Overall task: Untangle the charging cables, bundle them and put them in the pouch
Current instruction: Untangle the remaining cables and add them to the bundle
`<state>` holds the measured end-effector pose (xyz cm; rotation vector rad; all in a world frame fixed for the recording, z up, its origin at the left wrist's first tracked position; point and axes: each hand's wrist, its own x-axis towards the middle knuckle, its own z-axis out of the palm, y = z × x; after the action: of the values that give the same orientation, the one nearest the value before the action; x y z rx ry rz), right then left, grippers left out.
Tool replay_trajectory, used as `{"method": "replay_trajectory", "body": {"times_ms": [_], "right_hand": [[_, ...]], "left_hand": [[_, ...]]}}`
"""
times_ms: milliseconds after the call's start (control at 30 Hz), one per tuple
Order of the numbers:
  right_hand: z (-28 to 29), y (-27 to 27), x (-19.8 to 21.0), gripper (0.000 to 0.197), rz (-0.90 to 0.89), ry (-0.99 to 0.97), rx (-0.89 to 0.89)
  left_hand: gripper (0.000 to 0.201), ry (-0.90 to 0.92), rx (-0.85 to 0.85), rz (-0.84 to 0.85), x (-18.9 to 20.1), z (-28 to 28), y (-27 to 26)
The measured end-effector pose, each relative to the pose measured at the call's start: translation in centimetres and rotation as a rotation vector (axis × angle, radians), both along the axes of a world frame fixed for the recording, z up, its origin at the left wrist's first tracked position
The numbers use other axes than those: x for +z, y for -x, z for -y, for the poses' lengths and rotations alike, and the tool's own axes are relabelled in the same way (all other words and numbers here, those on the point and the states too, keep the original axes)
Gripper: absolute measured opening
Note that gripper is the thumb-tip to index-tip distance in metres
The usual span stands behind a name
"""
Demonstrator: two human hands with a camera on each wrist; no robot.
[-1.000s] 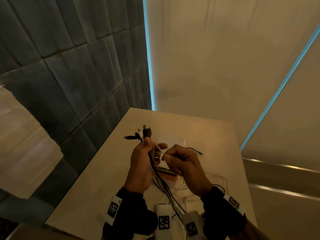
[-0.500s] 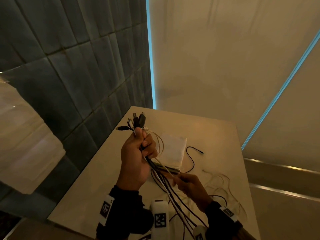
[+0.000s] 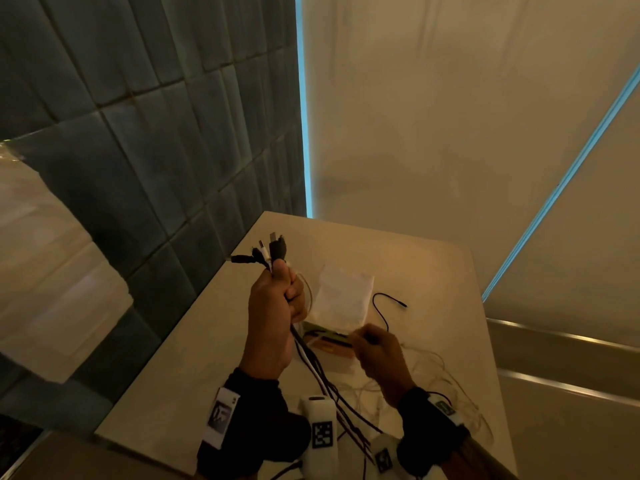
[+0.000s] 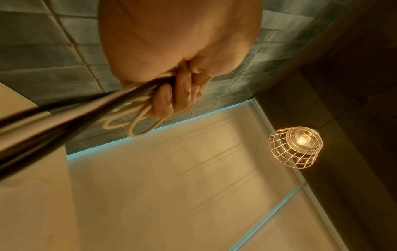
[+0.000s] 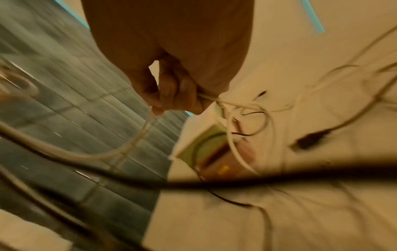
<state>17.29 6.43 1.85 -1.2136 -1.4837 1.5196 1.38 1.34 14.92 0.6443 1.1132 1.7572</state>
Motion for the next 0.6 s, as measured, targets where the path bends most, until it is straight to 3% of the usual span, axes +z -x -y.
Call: {"method": "replay_trajectory", "body": {"times_ms": [167,267,433,600], "right_hand": [[1.0,1.4,8.8,0.016,-0.355,-0.094,0.116],[1.9,2.0,10.8,0.011,-0.42,-0.141,0.235],[2.2,1.8,8.6,0.014,-0.348,-0.056,0.268],[1.6,0.6,2.7,0.018,-0.157,0.008,0.21]], "left_hand": [[0.036,0.115,0.075,-0.07,-0.7,-0.2,-0.7],[0.033,0.167,0.089,-0.042,-0.8,0.0,-0.8],[0.032,-0.03,-0.05,0.263,0.4,0.1,-0.7],[0.032,-0.122,-0.069,0.261,0.7,0.1,0.3]]}}
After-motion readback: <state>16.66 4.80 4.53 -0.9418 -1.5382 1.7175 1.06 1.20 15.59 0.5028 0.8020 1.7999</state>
